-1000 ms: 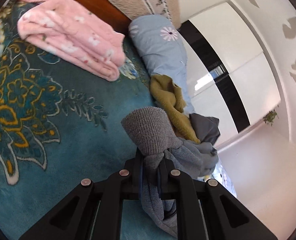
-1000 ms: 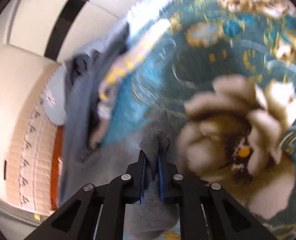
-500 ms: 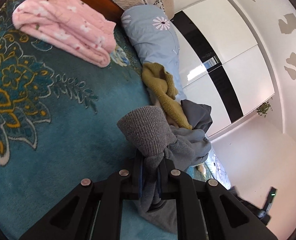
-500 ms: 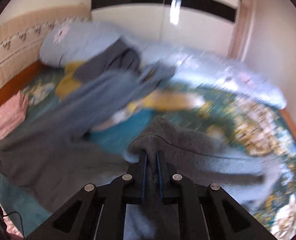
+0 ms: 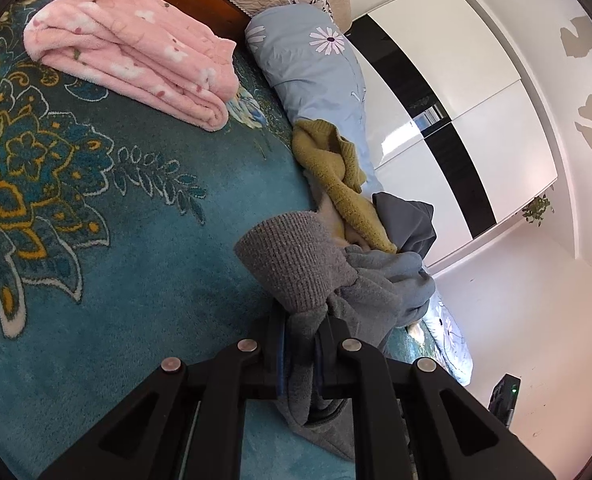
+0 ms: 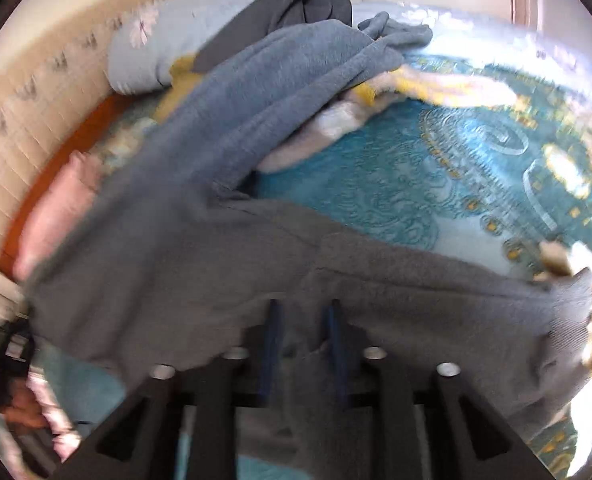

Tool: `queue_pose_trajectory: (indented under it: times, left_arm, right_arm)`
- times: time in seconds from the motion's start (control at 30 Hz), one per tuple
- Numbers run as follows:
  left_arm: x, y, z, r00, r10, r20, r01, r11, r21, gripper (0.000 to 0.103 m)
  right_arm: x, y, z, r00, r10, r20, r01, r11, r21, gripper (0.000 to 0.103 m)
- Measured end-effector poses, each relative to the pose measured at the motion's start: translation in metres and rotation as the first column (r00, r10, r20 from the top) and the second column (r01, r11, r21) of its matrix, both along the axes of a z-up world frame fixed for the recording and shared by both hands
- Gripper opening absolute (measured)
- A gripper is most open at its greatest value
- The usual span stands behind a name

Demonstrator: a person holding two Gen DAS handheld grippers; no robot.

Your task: Fold clothes

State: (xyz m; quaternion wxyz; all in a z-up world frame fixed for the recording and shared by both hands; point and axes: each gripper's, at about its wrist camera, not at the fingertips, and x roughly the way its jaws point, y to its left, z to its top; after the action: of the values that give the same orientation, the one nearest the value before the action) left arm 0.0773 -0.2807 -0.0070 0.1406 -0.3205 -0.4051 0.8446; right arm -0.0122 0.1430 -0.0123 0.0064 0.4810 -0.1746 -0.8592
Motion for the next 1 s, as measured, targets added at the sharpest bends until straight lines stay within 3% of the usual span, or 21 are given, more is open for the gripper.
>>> queue_pose_trajectory:
  times: [0.07, 0.2, 0.3, 0.37, 0.47, 0.67, 0.83, 1.0]
  left_arm:
    - [0.001, 0.000, -0.001, 1.000, 0.000, 0.001, 0.000, 1.000, 0.004, 0.011]
    - [0.002, -0.001, -0.003, 1.000, 0.000, 0.004, 0.000, 1.000, 0.019, 0.011]
    - [0.002, -0.002, -0.005, 1.000, 0.000, 0.007, 0.000, 0.999, 0.033, 0.011]
    - [0.003, -0.002, -0.006, 1.000, 0.001, 0.009, -0.001, 0.999, 0.039, 0.011]
    - [0.003, -0.002, -0.006, 1.000, 0.001, 0.011, -0.002, 0.999, 0.044, 0.011]
    - [0.003, -0.002, -0.009, 1.000, 0.004, 0.020, -0.005, 0.999, 0.054, 0.011]
    - [0.003, -0.003, -0.012, 1.000, 0.007, 0.025, -0.008, 0.998, 0.067, 0.011]
    - [0.005, -0.003, -0.011, 1.000, 0.007, 0.015, -0.009, 0.997, 0.080, 0.011]
  right_arm:
    - [0.008, 0.011, 0.009, 0.999, 0.004, -0.041, -0.008, 0.995, -0.102, 0.055]
    - [0.030, 0.044, 0.042, 0.988, -0.063, -0.138, 0.032, 0.976, -0.216, 0.058]
    - [0.051, 0.079, 0.063, 0.969, -0.169, -0.182, 0.137, 0.975, -0.176, 0.059]
    - [0.065, 0.106, 0.064, 0.954, -0.258, -0.156, 0.241, 0.963, -0.117, 0.059]
    - [0.081, 0.141, 0.045, 0.931, -0.355, -0.081, 0.346, 0.932, -0.110, 0.059]
    - [0.110, 0.180, -0.018, 0.878, -0.466, 0.108, 0.479, 0.858, -0.185, 0.059]
    - [0.119, 0.178, -0.038, 0.874, -0.462, 0.150, 0.486, 0.819, -0.306, 0.059]
    - [0.113, 0.168, -0.047, 0.851, -0.513, 0.107, 0.517, 0.786, -0.338, 0.055]
